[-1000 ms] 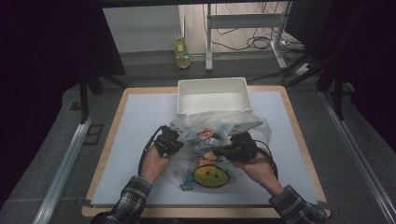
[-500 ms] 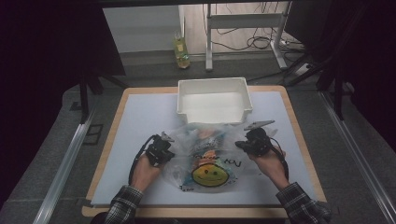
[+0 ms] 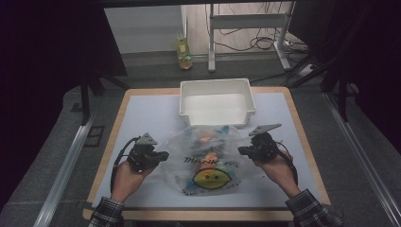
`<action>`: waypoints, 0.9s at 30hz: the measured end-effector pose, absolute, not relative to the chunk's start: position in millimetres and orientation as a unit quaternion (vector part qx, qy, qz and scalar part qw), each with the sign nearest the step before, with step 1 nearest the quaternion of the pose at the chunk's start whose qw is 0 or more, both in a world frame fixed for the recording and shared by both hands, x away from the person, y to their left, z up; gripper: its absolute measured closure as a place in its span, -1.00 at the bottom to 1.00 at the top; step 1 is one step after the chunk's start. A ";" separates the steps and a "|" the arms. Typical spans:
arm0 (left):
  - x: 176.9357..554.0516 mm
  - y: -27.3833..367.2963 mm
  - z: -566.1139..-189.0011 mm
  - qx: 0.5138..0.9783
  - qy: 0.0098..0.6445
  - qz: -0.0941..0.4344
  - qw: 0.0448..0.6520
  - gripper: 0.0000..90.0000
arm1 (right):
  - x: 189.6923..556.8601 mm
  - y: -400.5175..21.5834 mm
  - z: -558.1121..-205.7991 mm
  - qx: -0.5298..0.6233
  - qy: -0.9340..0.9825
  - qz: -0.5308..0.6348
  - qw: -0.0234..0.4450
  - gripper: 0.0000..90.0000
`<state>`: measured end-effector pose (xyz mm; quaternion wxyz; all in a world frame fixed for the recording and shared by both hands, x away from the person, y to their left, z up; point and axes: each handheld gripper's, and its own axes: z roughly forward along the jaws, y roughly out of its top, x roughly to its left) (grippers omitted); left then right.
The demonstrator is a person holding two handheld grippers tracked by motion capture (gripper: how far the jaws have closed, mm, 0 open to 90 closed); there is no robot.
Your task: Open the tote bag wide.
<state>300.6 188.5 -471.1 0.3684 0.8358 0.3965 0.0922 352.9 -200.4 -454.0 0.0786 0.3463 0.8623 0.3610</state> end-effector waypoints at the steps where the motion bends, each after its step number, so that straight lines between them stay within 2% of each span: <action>1: 295.1 185.1 -461.3 0.837 0.385 0.093 0.376 0.90 | 352.4 -198.2 -448.9 0.341 0.863 0.365 0.077 0.98; 8: 292.0 158.1 -431.9 0.839 0.337 0.070 0.421 0.90 | 356.4 -183.1 -431.4 0.323 0.866 0.374 0.074 0.98; 10: 299.3 131.3 -424.2 0.846 0.311 0.060 0.429 0.90 | 362.6 -174.2 -427.1 0.320 0.867 0.376 0.070 0.98; 13: 306.6 113.4 -421.0 0.846 0.300 0.056 0.437 0.90 | 367.3 -168.8 -425.1 0.318 0.867 0.378 0.068 0.98; 15: 319.6 87.6 -420.4 0.849 0.292 0.050 0.438 0.90 | 373.2 -161.2 -423.6 0.317 0.866 0.382 0.061 0.98; 17: 323.9 79.7 -421.7 0.849 0.297 0.052 0.434 0.90 | 375.0 -158.7 -423.8 0.318 0.865 0.383 0.058 0.98; 19: 334.2 68.4 -424.8 0.857 0.314 0.093 0.398 0.90 | 377.9 -154.2 -424.9 0.318 0.866 0.381 0.056 0.98; 20: 349.1 67.7 -429.9 0.853 0.346 0.117 0.374 0.92 | 381.2 -150.9 -427.9 0.318 0.869 0.375 0.060 0.98; 21: 349.1 67.7 -429.9 0.853 0.346 0.117 0.374 0.92 | 382.8 -149.8 -430.2 0.320 0.870 0.368 0.069 0.98; 23: 369.9 77.4 -438.4 0.843 0.389 0.145 0.343 0.93 | 386.9 -149.5 -436.1 0.327 0.873 0.354 0.080 0.98; 27: 389.0 94.4 -450.6 0.831 0.420 0.160 0.326 0.94 | 397.0 -153.9 -448.3 0.346 0.869 0.342 0.092 0.98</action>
